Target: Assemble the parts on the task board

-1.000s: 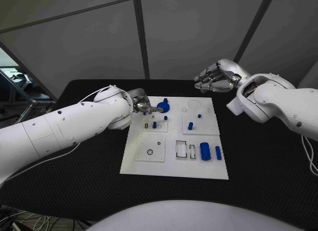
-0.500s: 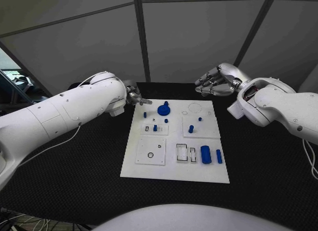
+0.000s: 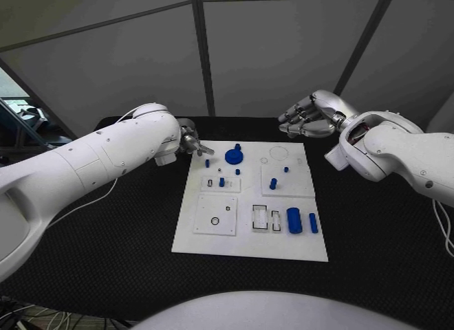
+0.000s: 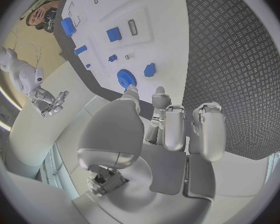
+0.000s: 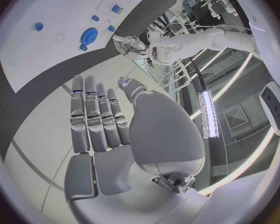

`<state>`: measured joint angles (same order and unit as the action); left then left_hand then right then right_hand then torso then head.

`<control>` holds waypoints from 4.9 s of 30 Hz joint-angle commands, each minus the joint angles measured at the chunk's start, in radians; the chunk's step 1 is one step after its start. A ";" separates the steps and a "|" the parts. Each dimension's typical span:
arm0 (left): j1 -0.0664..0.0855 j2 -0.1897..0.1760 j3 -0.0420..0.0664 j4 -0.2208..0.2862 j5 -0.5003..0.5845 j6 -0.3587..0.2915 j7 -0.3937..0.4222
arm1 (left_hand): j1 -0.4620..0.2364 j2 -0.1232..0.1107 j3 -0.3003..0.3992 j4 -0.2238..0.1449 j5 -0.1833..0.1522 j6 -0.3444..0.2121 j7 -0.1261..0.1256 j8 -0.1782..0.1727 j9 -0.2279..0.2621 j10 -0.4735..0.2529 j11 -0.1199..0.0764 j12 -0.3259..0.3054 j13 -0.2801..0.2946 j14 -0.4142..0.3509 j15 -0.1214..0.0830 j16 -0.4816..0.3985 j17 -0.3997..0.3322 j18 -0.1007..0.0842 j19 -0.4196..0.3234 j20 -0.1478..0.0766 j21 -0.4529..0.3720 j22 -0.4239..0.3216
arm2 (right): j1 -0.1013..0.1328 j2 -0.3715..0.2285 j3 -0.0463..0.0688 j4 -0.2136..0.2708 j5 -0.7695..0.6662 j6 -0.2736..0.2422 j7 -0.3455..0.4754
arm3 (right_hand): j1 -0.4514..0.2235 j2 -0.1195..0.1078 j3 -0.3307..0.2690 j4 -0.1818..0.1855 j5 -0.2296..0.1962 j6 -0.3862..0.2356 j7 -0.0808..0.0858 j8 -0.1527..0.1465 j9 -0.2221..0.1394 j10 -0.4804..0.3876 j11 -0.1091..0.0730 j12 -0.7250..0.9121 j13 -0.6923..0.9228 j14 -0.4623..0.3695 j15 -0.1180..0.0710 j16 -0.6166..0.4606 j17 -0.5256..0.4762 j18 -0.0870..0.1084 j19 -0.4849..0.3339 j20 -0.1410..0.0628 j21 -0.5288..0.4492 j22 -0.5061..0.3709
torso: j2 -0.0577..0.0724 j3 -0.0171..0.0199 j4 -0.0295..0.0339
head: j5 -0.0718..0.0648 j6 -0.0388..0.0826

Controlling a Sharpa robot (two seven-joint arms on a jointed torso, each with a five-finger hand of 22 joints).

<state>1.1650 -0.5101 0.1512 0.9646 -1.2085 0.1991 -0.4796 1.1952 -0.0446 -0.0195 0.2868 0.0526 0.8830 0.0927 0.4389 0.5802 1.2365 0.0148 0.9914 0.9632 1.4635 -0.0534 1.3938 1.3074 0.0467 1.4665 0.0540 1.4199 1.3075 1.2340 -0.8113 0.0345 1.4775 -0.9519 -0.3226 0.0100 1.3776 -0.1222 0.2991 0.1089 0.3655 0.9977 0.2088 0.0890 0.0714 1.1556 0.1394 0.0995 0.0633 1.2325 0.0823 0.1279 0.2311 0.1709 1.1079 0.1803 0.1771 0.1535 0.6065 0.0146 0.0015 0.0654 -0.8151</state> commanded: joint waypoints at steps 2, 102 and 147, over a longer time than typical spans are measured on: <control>0.001 0.008 -0.001 -0.012 -0.012 0.042 0.024 | -0.005 0.008 -0.013 0.003 0.001 0.013 -0.001 -0.005 -0.008 0.003 0.002 0.009 0.001 0.057 0.007 0.006 0.113 -0.003 0.009 0.008 0.006 0.129 | 0.002 0.002 0.001 0.002 0.000 0.001 0.004 | -0.003 0.005 0.004 0.003 0.004 0.003 -0.007 0.004 0.001 0.003 -0.005 0.004 0.000 0.005 -0.004 -0.006 -0.002 0.012 0.008 0.003 -0.007 -0.001 | -0.002 0.0003 0.0005 | 0.001 -0.002; -0.002 -0.007 -0.014 0.042 0.064 0.042 0.059 | 0.197 0.095 0.363 -0.211 -0.003 0.083 -0.031 -0.010 -0.054 0.067 -0.029 0.059 0.038 0.067 -0.020 0.029 0.131 -0.013 0.036 -0.020 0.033 0.169 | 0.002 0.016 0.001 -0.007 0.000 0.011 0.006 | 0.007 0.003 0.014 -0.006 0.017 0.002 -0.007 0.008 0.001 0.002 -0.006 0.007 -0.001 0.008 -0.005 -0.019 -0.009 0.011 0.013 0.002 -0.017 -0.010 | -0.002 0.0011 0.0027 | -0.001 -0.014; -0.105 -0.208 -0.053 0.440 -0.052 -0.202 -0.049 | 0.053 -0.023 0.677 -0.268 -0.002 0.081 -0.039 0.052 0.012 0.090 -0.037 0.029 -0.003 0.069 -0.027 0.030 0.134 -0.018 0.048 -0.025 0.045 0.186 | 0.002 0.006 0.001 -0.008 -0.024 0.022 0.008 | 0.005 0.005 0.016 -0.004 0.023 0.001 -0.007 0.008 0.000 0.001 -0.005 0.007 -0.001 0.008 -0.003 -0.024 -0.011 0.011 0.014 0.002 -0.021 -0.012 | -0.005 0.0022 0.0111 | 0.013 -0.014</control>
<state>1.0591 -0.7198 0.0975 1.4046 -1.2330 -0.0058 -0.5096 1.2586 -0.0643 0.5237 0.1496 0.0470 0.9644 0.0574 0.4862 0.5893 1.3229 -0.0212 1.0258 0.9608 1.4675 -0.0714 1.4174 1.3075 0.0466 1.4629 0.0358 1.4626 1.3075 1.2340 -0.8061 0.0345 1.4688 -0.9713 -0.3083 0.0076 1.3776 -0.1221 0.3096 0.1033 0.3855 0.9977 0.2088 0.0928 0.0709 1.1557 0.1394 0.1035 0.0636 1.2364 0.0785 0.1102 0.2212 0.1710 1.1154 0.1805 0.1615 0.1430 0.6015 0.0172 0.0131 0.0778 -0.8281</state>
